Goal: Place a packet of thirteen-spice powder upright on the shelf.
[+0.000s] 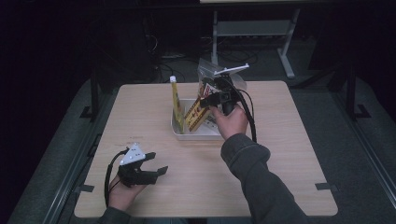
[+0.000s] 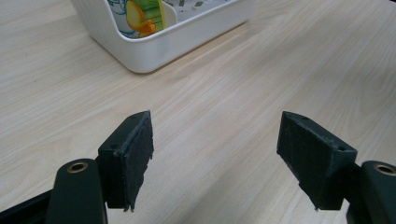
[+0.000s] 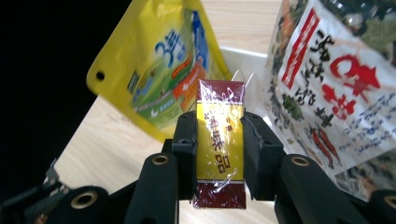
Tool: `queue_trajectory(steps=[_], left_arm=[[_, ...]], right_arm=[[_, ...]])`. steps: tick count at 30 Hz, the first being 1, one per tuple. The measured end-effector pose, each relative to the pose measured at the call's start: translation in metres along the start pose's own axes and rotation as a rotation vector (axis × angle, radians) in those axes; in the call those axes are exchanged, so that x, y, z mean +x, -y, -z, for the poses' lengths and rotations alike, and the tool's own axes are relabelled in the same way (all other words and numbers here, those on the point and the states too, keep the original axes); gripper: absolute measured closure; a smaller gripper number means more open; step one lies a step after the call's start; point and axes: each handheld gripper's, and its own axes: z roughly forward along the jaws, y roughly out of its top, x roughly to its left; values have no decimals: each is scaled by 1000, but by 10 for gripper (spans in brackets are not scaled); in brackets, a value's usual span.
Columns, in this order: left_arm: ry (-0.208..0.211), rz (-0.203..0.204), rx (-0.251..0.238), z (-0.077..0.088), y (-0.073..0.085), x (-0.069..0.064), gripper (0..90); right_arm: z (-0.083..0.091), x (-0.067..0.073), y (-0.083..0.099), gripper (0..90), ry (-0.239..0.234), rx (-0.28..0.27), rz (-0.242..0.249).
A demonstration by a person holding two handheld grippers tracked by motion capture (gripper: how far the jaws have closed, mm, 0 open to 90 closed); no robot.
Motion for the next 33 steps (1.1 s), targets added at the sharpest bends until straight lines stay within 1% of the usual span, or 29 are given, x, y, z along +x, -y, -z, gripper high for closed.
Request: queue_trajectory(steps=[2, 5, 8, 11, 15, 18, 21, 30, 33], left_arm=[[2, 5, -2, 0, 0, 1, 265], [2, 2, -4, 0, 0, 1, 265], [2, 2, 0, -1, 0, 2, 265], [0, 5, -3, 0, 1, 4, 265], [-2, 8, -3, 1, 1, 4, 265], [0, 7, -5, 1, 1, 4, 265], [-1, 4, -2, 0, 1, 4, 265], [3, 8, 0, 0, 1, 5, 265], [3, 4, 1, -1, 1, 5, 266]], right_arm=[[-3, 1, -3, 680, 17, -11, -8], [-8, 4, -8, 679, 34, -20, -13], [-12, 5, -12, 680, 42, -36, -22], [-18, 6, -14, 680, 61, -37, -31], [-25, 9, -17, 679, 63, -46, -46], [-30, 11, -19, 679, 90, -49, -45], [-33, 11, -21, 679, 102, -56, -62], [-44, 10, -21, 679, 112, -65, -90], [-46, 10, -20, 679, 118, -68, -91]])
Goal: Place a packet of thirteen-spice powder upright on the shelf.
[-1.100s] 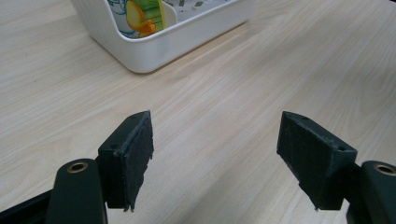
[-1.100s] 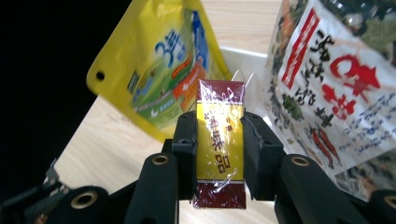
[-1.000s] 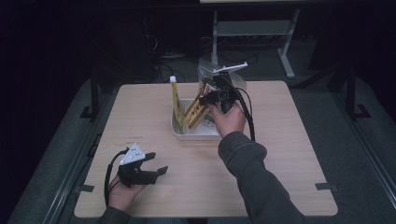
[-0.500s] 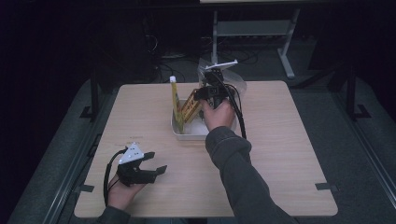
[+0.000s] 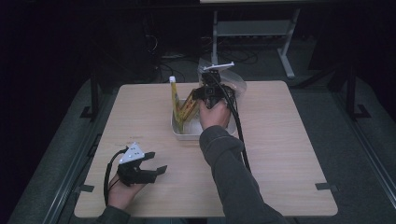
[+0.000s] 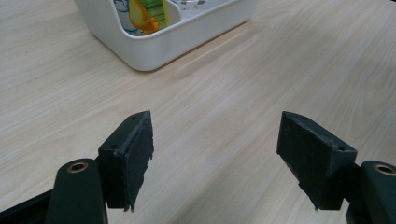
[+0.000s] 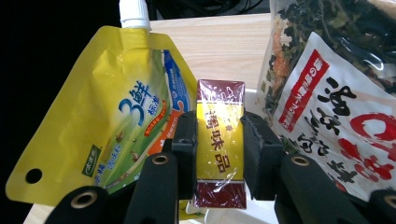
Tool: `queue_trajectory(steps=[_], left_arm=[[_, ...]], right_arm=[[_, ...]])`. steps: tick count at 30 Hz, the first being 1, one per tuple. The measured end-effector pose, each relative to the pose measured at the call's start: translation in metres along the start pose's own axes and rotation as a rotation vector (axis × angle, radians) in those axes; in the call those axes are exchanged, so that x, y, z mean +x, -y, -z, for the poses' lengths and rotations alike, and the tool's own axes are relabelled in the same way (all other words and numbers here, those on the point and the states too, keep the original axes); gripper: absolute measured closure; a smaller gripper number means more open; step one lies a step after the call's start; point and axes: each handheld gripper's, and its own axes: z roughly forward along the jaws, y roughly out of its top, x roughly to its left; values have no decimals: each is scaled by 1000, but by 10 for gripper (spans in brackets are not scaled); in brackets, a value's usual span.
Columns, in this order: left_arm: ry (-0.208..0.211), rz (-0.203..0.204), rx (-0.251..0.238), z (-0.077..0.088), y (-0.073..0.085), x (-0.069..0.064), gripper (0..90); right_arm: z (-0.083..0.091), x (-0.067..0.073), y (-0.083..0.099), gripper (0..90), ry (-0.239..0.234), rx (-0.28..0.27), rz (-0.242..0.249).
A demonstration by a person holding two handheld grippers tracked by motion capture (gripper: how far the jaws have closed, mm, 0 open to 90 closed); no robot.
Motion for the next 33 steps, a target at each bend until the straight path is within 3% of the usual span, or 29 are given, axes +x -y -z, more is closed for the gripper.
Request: queue_trajectory(steps=[8, 20, 33], left_arm=[[4, 1, 0, -1, 0, -1, 266], [13, 7, 0, -1, 0, -1, 266], [23, 12, -2, -1, 0, -3, 267]], right_arm=[[-6, -5, 6, 678, 7, -3, -21], [-7, -3, 11, 650, 15, 4, 3], [0, -7, 18, 576, -24, 4, 1]])
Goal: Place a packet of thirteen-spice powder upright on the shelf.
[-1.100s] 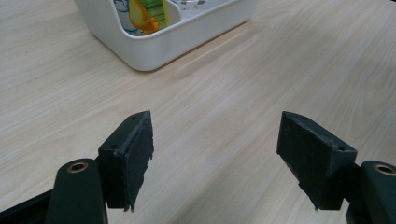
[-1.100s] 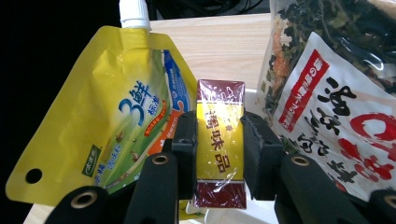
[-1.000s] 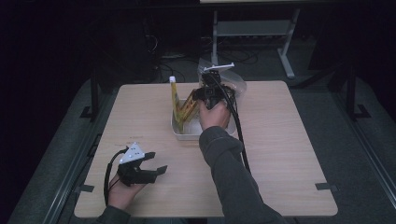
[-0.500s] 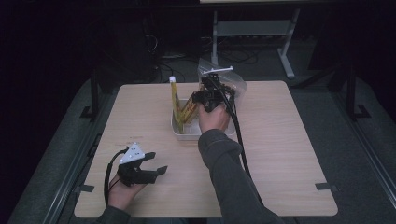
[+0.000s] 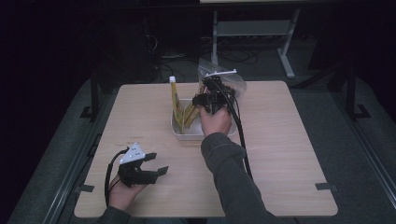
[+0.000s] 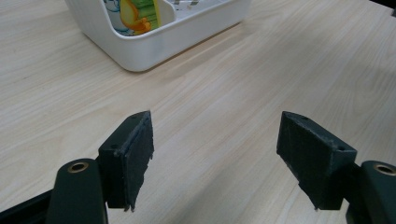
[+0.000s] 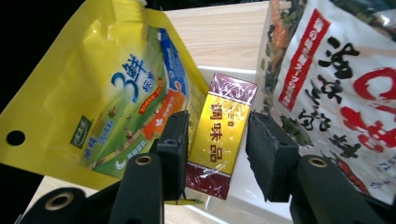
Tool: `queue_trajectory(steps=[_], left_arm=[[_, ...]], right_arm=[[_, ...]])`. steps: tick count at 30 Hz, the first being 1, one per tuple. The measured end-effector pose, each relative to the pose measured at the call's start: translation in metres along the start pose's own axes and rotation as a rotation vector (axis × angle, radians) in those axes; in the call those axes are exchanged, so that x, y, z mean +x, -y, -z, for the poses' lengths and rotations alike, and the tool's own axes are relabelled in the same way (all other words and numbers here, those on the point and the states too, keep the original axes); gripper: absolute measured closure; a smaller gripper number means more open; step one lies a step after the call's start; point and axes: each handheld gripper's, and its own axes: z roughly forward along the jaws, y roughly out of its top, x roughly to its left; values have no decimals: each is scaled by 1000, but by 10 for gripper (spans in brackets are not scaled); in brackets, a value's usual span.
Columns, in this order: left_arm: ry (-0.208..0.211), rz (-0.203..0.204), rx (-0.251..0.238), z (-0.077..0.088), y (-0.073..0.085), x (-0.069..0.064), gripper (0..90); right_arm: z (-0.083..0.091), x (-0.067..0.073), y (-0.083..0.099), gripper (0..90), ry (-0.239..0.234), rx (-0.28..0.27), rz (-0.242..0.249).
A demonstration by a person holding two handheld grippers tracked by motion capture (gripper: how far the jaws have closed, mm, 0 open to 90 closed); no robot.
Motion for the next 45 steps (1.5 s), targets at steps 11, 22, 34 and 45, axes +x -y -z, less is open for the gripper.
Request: queue_trajectory(steps=[11, 22, 34, 45], left_arm=[[-3, 4, -4, 2, 0, 1, 267], [-10, 6, -5, 3, 1, 3, 266], [-16, 3, 2, 5, 2, 1, 267], [-14, 1, 10, 3, 4, -1, 266]], right_arm=[[-5, 4, 1, 568, -32, -4, -2], [-7, 5, 0, 542, -66, 12, 13], [-5, 7, 1, 522, -104, 26, 29], [0, -3, 10, 447, -209, 21, 19]])
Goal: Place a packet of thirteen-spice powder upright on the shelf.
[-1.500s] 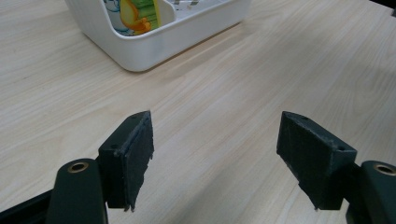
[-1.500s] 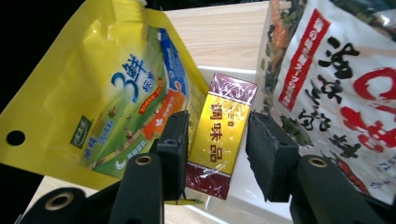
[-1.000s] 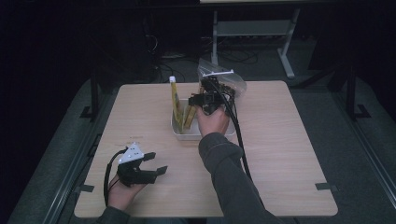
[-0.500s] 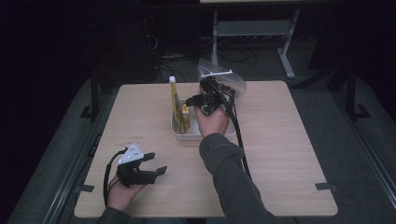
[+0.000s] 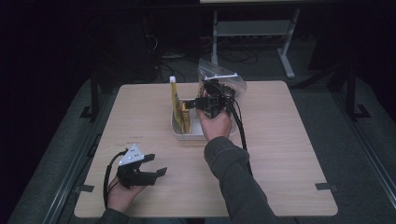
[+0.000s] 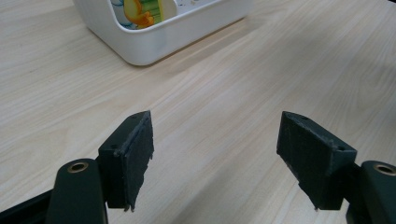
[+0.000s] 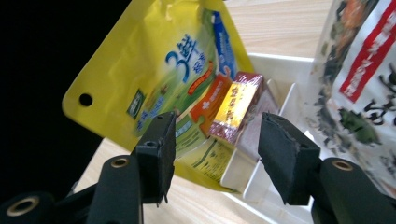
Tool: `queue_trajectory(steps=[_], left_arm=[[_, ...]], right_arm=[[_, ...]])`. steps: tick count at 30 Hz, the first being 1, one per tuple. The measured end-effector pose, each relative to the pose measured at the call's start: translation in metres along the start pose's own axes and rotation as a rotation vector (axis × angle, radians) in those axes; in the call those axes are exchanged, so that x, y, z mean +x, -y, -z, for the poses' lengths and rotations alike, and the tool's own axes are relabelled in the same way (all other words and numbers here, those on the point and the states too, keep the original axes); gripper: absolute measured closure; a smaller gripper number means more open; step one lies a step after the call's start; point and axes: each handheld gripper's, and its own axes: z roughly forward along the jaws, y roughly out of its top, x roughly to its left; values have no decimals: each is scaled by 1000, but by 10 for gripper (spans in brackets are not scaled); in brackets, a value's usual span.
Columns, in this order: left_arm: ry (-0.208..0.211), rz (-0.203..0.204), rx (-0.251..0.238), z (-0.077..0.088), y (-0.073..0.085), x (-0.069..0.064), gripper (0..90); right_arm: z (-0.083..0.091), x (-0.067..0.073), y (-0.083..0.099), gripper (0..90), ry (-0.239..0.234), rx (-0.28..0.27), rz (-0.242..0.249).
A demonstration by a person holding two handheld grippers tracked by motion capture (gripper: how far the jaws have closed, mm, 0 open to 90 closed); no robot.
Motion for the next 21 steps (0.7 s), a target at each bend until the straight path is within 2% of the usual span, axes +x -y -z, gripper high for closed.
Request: queue_trajectory(steps=[8, 21], left_arm=[[-2, 4, 2, 0, 0, 2, 266], [0, 6, 3, 1, 1, 2, 263]], right_arm=[[6, -3, 7, 436, -57, 6, 8], [17, -10, 22, 431, -104, 27, 17]])
